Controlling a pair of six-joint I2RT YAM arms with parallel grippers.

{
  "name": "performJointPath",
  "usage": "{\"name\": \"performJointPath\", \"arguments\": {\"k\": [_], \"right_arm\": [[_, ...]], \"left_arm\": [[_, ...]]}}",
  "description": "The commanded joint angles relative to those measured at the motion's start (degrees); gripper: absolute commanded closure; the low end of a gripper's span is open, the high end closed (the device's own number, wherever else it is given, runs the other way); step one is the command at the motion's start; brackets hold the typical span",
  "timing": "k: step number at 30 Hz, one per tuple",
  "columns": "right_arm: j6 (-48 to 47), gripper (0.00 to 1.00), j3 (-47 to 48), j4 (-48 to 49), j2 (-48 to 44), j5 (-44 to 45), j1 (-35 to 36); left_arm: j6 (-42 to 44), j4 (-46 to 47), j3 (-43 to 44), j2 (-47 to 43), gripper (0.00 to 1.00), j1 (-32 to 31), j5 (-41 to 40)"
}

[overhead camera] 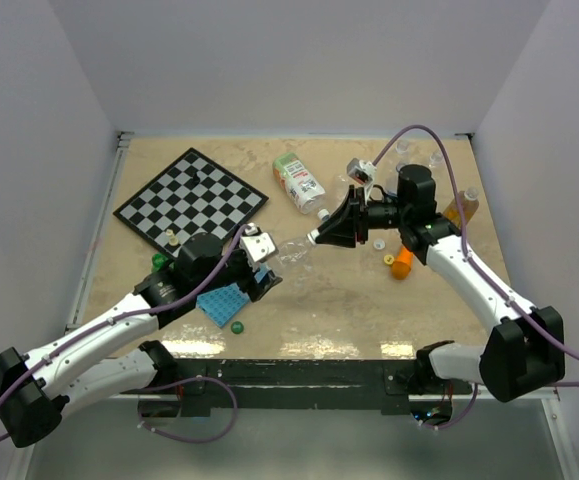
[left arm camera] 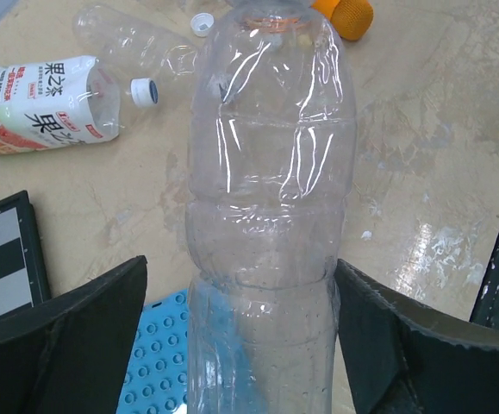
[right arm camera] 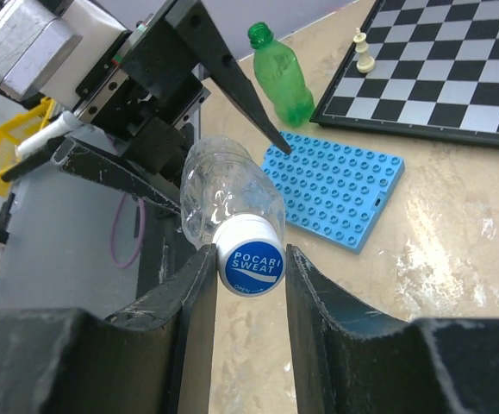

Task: Unscrew the bottle caps
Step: Unscrew the bottle cap from the plastic bottle.

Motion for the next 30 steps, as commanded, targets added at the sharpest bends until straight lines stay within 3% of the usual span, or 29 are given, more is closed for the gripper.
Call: {"name": "performJointPath", "arguments": {"k": [1, 9, 25, 27, 30], "right_arm": [[-6.48, 1.0, 2.72, -3.34, -2.35, 0.86, 0.81], [-9.38, 1.0, 3.24, -6.24, -3.05, 3.94, 2.3], [-12.29, 1.0, 3.51, -7.47, -2.96, 5.0, 5.12], [-12.46, 1.0, 3.51, -7.56, -2.96, 5.08, 5.56], [-13.95, 1.0, 4.03, -8.78, -2.88, 5.78, 6.08]], "left_arm": [[-1.8, 1.2, 1.22, -0.35, 0.08, 0.72, 1.71], [-2.42, 1.29, 2.1, 0.17, 0.03, 2.3, 6.89], [-2.33, 3.22, 2.19, 5.01, 0.03, 3.53, 12.44], [-2.33, 3.75, 2.1, 5.45, 0.06, 3.44, 13.05], [-1.98, 4.19, 2.1, 6.24, 0.22, 3.53, 13.84]]}}
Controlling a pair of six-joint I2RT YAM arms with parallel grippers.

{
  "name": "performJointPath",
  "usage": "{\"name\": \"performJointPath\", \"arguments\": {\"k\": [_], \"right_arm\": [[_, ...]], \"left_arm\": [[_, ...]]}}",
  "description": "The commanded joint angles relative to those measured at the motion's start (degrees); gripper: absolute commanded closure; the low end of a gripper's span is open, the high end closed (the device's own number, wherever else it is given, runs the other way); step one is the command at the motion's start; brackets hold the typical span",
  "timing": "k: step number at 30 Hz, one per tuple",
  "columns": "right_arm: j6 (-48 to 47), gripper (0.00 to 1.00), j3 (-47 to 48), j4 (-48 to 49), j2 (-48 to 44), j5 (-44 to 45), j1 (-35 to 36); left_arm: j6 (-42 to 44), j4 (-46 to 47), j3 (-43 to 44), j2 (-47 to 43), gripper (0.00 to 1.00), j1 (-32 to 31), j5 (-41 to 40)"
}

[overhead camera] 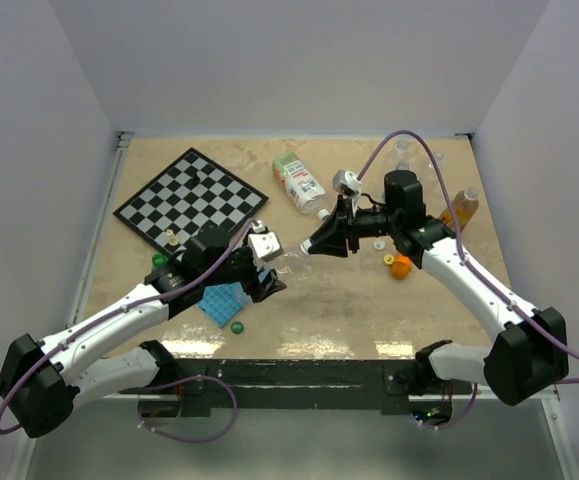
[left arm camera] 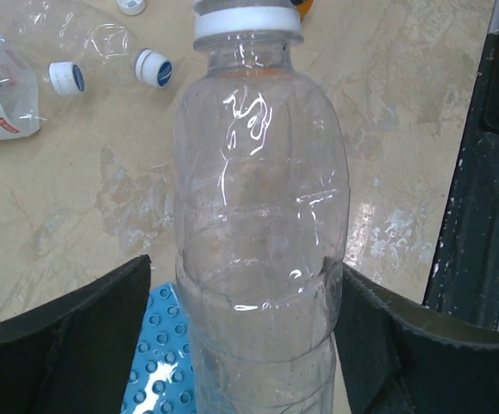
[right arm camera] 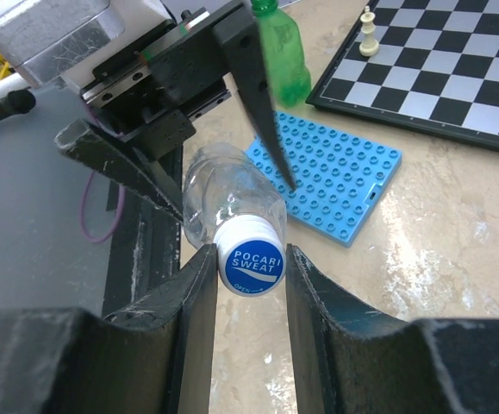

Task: Unscrew the bottle caps
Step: Unscrew the bottle cap from the plastic bottle.

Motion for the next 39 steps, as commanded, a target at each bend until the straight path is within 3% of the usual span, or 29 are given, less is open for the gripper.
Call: {"name": "performJointPath", "arguments": {"k": [1, 3, 7, 9, 12, 15, 16, 24, 36, 39], "right_arm": [[-3.07, 1.0, 3.27, -1.03, -1.87, 1.22, 0.97], [-5.0, 1.0, 4.06, -2.87, -1.78, 1.74, 1.06], [-18.05, 1.0, 7.92, -11.9, -1.17, 2.54, 2.11], [-31.91, 1.0, 10.99, -24.17, -0.03, 1.4, 3.34], [-61.33, 1.0, 15.21, -41.94, 1.55, 1.22, 5.01], [-83.33, 1.0, 16.72, -52.08, 2.61, 4.55, 5.19], [-86.02, 1.0, 16.81, -52.36, 2.78, 5.69, 5.1], [-80.78, 1.0, 14.79, -45.07, 0.94, 4.13, 5.1], [-64.87, 1.0, 10.22, -34.09, -4.95, 1.66, 5.1], [-56.1, 0.97, 10.13, -30.23, -5.82, 2.27, 5.1]], "left_arm": [[-0.21, 3.67, 1.75, 0.91, 0.33, 0.25, 2.92], [0.4, 3.58, 1.67, 0.91, 0.52, 0.25, 3.62], [1.98, 3.32, 1.32, 0.21, 0.75, 0.25, 5.99], [3.04, 3.05, 1.05, -0.32, 0.82, 0.25, 8.01], [4.18, 3.05, 0.61, -0.93, 0.9, 0.16, 10.56], [4.53, 3.05, 0.35, -1.02, 0.92, 0.25, 11.97], [4.62, 3.05, 0.26, -1.11, 0.93, 0.16, 12.15], [4.45, 3.23, 0.08, -1.2, 0.94, 0.16, 12.33], [3.57, 3.4, 0.08, -1.29, 0.98, 0.16, 11.01], [3.57, 3.49, 0.08, -1.46, 0.98, 0.16, 10.31]]}}
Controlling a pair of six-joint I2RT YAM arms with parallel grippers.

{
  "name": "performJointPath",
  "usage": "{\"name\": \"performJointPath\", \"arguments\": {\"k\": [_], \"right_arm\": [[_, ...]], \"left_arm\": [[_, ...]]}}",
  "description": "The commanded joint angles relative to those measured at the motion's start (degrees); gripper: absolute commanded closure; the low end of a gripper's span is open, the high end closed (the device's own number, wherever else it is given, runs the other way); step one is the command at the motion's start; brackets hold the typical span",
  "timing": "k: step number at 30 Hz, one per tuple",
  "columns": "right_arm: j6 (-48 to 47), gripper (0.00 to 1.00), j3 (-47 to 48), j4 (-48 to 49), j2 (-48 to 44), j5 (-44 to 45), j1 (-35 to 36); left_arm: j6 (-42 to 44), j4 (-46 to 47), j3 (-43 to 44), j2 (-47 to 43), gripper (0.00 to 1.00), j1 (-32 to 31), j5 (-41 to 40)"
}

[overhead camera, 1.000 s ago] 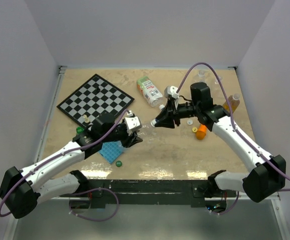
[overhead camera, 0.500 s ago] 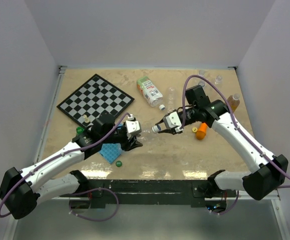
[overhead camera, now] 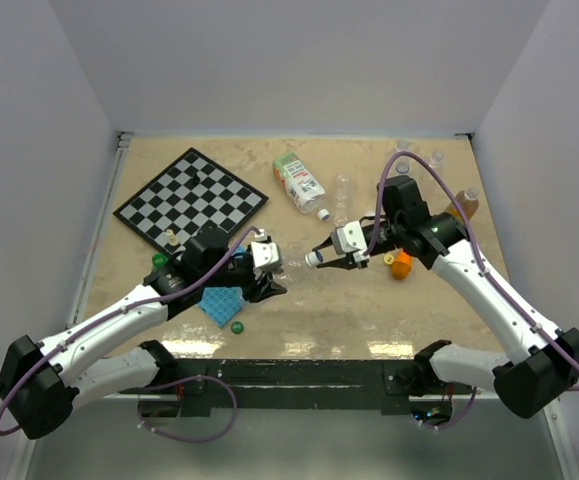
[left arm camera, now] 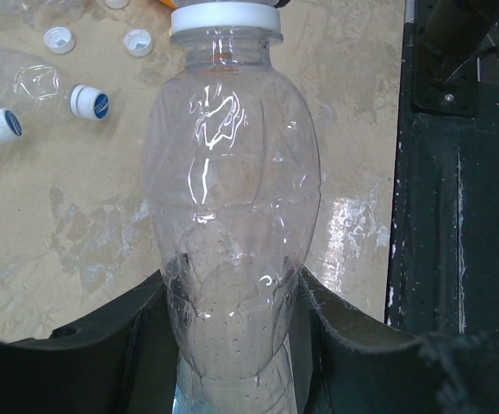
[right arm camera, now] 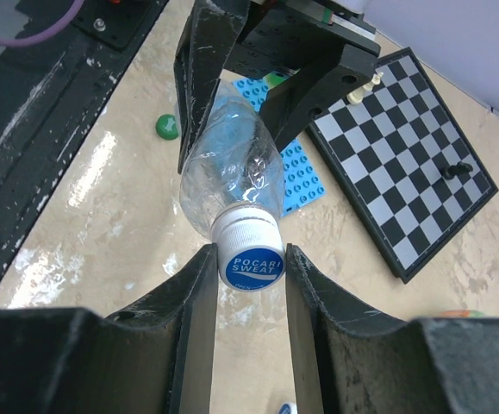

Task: Unscrew the bottle caps
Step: Unscrew the bottle cap from the plastic bottle.

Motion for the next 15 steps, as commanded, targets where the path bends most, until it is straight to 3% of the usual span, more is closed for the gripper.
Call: {"name": "performJointPath", "arguments": {"k": [1, 9, 15], "right_arm": [[12.75, 0.92, -0.36, 7.01, -2.46, -0.22, -0.1], [24.27, 0.44, -1.86, 12.64, -5.89, 2.24, -0.45], [29.46, 0.34, -1.33, 13.95, -7.73, 4.88, -0.98]], "left_arm": [[-0.19, 3.4, 0.52, -1.29, 0.98, 0.1, -0.12], [-0.46, 3.4, 0.7, -1.38, 0.98, 0.1, -0.91], [-0.54, 3.4, 0.7, -1.38, 0.98, 0.1, -1.35]]}}
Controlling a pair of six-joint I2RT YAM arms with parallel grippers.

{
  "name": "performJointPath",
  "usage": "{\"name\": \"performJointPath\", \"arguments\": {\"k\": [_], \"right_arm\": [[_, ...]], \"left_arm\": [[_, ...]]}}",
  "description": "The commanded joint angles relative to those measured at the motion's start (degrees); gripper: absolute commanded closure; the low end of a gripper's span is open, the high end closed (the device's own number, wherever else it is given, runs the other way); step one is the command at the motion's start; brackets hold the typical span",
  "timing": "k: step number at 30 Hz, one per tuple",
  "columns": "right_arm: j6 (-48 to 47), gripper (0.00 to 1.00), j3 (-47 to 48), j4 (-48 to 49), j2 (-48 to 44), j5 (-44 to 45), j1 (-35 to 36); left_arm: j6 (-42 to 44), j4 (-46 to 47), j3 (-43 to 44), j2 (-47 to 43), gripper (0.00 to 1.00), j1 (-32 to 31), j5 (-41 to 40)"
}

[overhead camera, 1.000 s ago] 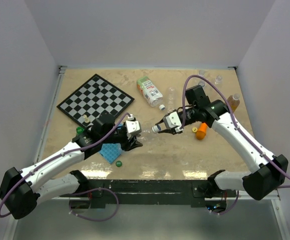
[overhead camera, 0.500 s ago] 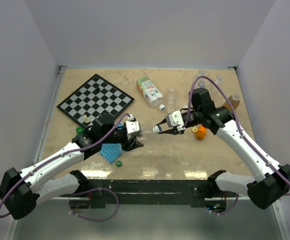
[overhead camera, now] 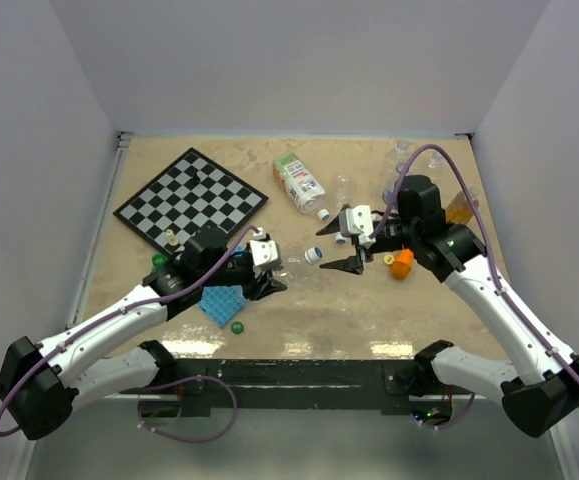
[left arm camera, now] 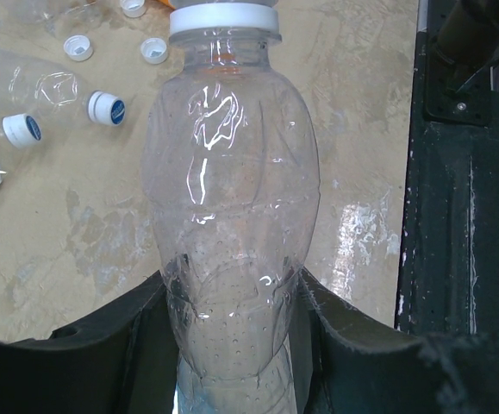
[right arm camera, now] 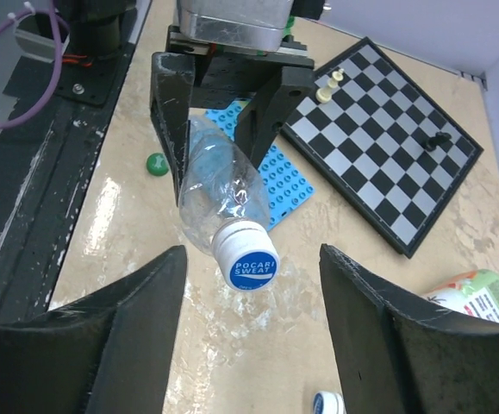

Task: Unscrew the bottle caps
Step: Unscrew the bottle cap from the plastic bottle.

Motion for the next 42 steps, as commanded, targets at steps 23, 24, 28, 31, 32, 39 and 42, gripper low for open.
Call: {"name": "performJointPath", "arguments": {"k": [23, 24, 28, 31, 32, 39, 42], "right_arm": [[22.1, 0.21, -1.45, 1.15, -6.04, 0.87, -10.36], [23.68, 0.21, -1.62, 1.94, -5.86, 1.05, -10.62], [33.34, 0.21, -2.94, 7.3, -4.98, 2.27, -11.15], [40.03, 0.22, -3.38, 9.33, -3.67, 4.3, -11.15], [41.0, 0.22, -3.21, 9.16, -2.96, 4.04, -11.15], [43.12, 0.25, -2.77, 9.16, 1.6, 0.18, -11.07], [43.73, 0.26, -2.68, 9.33, 4.24, -0.53, -10.11]], "left_arm": [[-0.83, 1.96, 0.94, -1.27, 0.98, -0.08, -1.43], [-0.92, 1.96, 0.94, -1.27, 0.98, 0.01, -1.43], [-0.92, 1.96, 0.94, -1.36, 0.98, 0.01, -1.51], [-0.92, 1.96, 0.94, -1.36, 0.98, 0.01, -1.51], [-0.92, 1.96, 0.94, -1.36, 0.98, 0.01, -1.6], [-1.01, 1.96, 1.03, -0.74, 0.98, 0.01, -1.43], [-1.01, 1.87, 0.94, -1.0, 0.98, 0.01, -1.6]]}}
